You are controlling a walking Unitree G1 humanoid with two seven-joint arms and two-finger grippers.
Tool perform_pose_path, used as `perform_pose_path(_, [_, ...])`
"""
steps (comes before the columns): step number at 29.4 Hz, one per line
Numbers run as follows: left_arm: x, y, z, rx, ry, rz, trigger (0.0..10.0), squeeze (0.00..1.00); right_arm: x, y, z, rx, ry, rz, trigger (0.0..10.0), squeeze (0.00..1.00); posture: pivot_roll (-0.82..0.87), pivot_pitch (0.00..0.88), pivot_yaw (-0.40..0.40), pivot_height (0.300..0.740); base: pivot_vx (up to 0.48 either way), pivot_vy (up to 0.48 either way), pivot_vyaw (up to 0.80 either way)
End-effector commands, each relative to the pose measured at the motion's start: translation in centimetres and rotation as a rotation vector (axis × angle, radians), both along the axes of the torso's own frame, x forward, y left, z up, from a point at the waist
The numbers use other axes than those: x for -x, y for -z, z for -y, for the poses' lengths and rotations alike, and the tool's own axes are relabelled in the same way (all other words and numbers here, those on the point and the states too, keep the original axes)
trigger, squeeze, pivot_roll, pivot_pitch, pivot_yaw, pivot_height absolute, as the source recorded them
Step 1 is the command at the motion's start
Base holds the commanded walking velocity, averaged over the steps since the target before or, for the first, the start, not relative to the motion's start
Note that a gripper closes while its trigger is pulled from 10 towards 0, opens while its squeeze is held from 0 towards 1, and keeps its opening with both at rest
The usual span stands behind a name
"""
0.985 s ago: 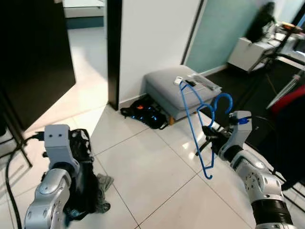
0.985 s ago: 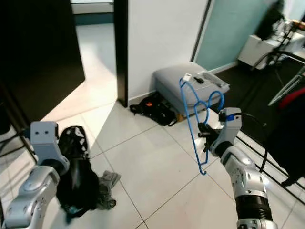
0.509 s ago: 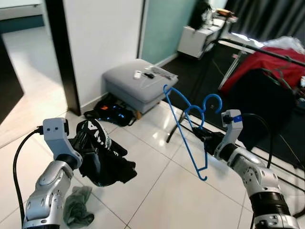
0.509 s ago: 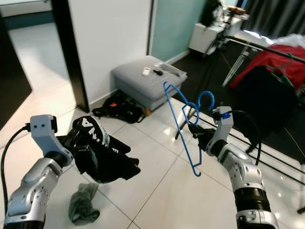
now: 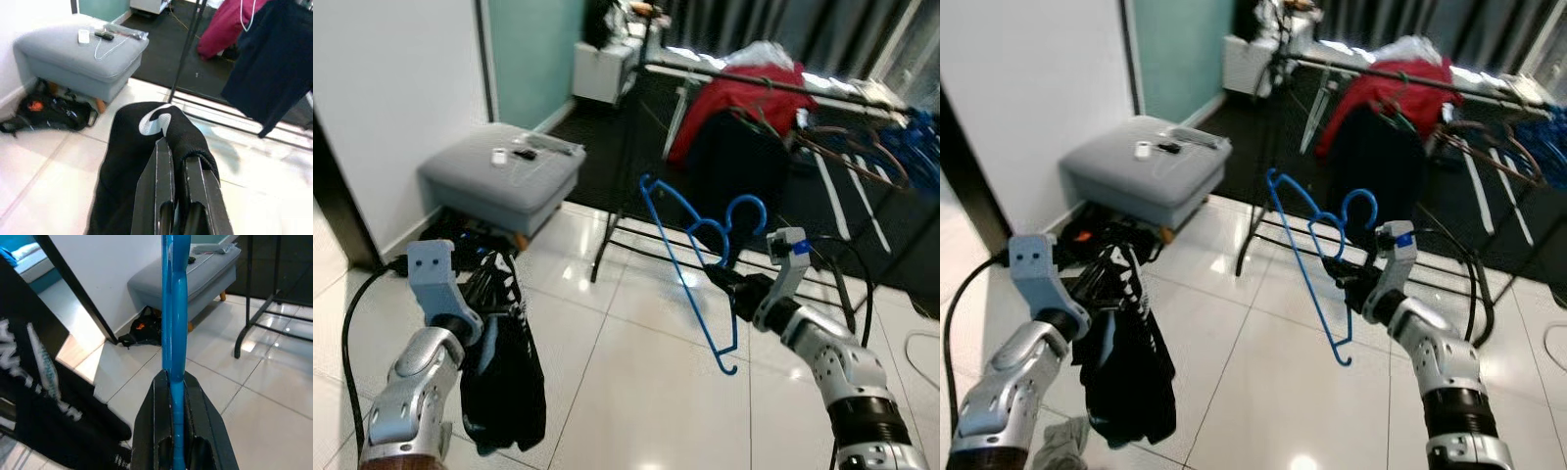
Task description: Hang hanger
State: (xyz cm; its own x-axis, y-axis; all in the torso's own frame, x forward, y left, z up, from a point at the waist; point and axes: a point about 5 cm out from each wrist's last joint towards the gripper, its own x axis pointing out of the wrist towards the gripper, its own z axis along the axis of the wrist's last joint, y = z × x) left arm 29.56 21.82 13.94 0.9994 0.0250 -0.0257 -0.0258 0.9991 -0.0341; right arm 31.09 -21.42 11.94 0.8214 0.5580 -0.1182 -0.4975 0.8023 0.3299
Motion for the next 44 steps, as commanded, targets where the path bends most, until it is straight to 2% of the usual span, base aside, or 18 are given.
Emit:
perform_pose_path(1, [-0.7, -1.9, -0.8, -0.16, -0.049, 0.032, 10.0, 0.0, 0.4, -0.9, -1.2, 0.022, -0.104, 0.057, 10.0, 0.0, -0.03, 0.0, -0.04, 0.74, 0.0, 0.0, 0.0])
perform_pose_path(4, [-1.4, -3.3, -1.5, -0.542, -0.036, -0.018, 10.0, 0.0, 1.2, -0.8, -2.3, 0.077, -0.194, 0.075, 10.0, 0.0, -0.03, 0.0, -0.03, 0.74, 0.0, 0.0, 0.0])
perform_pose_path(6, [-1.7, -3.4, -1.2, -0.931, 0.162, -0.1, 10.0, 0.0, 1.5, -0.7, -2.7, 0.094, -0.219, 0.081, 10.0, 0.0, -0.04, 0.0, -0.029, 0.74, 0.0, 0.0, 0.0])
perform_pose_path(7, [-1.7, -3.4, -1.2, -0.931, 0.162, -0.1, 10.0, 0.0, 1.5, -0.7, -2.7, 0.094, -0.219, 0.081, 10.0, 0.0, -0.04, 0.0, -0.029, 0.74, 0.0, 0.0, 0.0])
perform_pose_path(8, [-0.7, -2.6, -0.7, -1.053, 0.405, -0.195, 10.0, 0.0, 1.4, -0.6, -2.9, 0.093, -0.22, 0.079, 10.0, 0.0, -0.02, 0.0, -0.026, 0.74, 0.0, 0.0, 0.0])
perform_pose_path(10, [1.2, -2.0, 0.8, -0.988, 0.758, -0.344, 10.0, 0.0, 1.1, -0.5, -3.1, 0.082, -0.22, 0.072, 10.0, 0.0, -0.01, 0.0, -0.023, 0.74, 0.0, 0.0, 0.0])
perform_pose_path(11, [1.2, -2.0, 0.8, -0.988, 0.758, -0.344, 10.0, 0.0, 1.1, -0.5, -3.1, 0.082, -0.22, 0.072, 10.0, 0.0, -0.01, 0.0, -0.023, 0.74, 0.0, 0.0, 0.0])
perform_pose_path(12, [3.3, -1.0, 2.1, -0.943, 1.017, -0.454, 10.0, 0.0, 1.0, -0.5, -3.2, 0.074, -0.22, 0.069, 10.0, 0.0, 0.01, 0.0, -0.033, 0.74, 0.0, 0.0, 0.0])
perform_pose_path(13, [3.3, -1.0, 2.1, -0.943, 1.017, -0.454, 10.0, 0.0, 1.0, -0.5, -3.2, 0.074, -0.22, 0.069, 10.0, 0.0, 0.01, 0.0, -0.033, 0.74, 0.0, 0.0, 0.0])
perform_pose_path(15, [6.8, 0.2, 3.6, -0.884, 1.386, -0.607, 10.0, 0.0, 0.9, -0.4, -3.3, 0.066, -0.224, 0.065, 10.0, 0.0, 0.01, 0.0, -0.018, 0.74, 0.0, 0.0, 0.0])
perform_pose_path(17, [8.2, 0.5, 3.9, -0.858, 1.526, -0.659, 10.0, 0.0, 0.9, -0.4, -3.4, 0.063, -0.225, 0.065, 10.0, 0.0, 0.01, 0.0, -0.018, 0.74, 0.0, 0.0, 0.0])
perform_pose_path(18, [6.9, 0.8, 3.0, -0.986, 1.478, -0.683, 10.0, 0.0, 0.9, -0.4, -3.6, 0.066, -0.226, 0.067, 10.0, 0.0, -0.02, 0.0, 0.008, 0.74, 0.0, 0.0, 0.0])
perform_pose_path(21, [4.0, -0.1, 1.8, -1.03, 1.344, -0.718, 10.0, 0.0, 1.2, -0.5, -3.6, 0.071, -0.207, 0.089, 10.0, 0.0, -0.02, 0.0, 0.02, 0.74, 0.0, 0.0, 0.0])
perform_pose_path(25, [3.3, -0.8, 1.7, -1.08, 1.325, -0.704, 10.0, 0.0, 1.4, -0.6, -3.5, 0.068, -0.215, 0.097, 10.0, 0.0, -0.02, 0.0, 0.02, 0.74, 0.0, 0.0, 0.0])
perform_pose_path(28, [1.9, -1.8, 0.4, -1.155, 1.228, -0.725, 10.0, 0.0, 2.8, -1.3, -4.2, 0.104, -0.369, 0.136, 10.0, 0.0, -0.02, 0.0, 0.032, 0.74, 0.0, 0.0, 0.0])
perform_pose_path(39, [0.8, -3.0, -2.3, -1.147, 1.056, -0.815, 10.0, 0.0, 5.9, -3.7, -5.0, 0.101, -0.641, 0.159, 10.0, 0.0, -0.02, 0.0, 0.042, 0.74, 0.0, 0.0, 0.0])
perform_pose_path(41, [-2.2, -4.2, -3.5, -1.104, 0.763, -0.737, 10.0, 0.0, 7.3, -3.4, -4.8, 0.214, -0.743, 0.111, 10.0, 0.0, -0.03, 0.0, 0.04, 0.74, 0.0, 0.0, 0.0])
perform_pose_path(44, [-3.1, -4.8, -3.9, -1.081, 0.664, -0.704, 10.0, 0.0, 7.7, -3.2, -4.4, 0.258, -0.759, 0.091, 10.0, 0.0, -0.03, 0.0, 0.04, 0.74, 0.0, 0.0, 0.0])
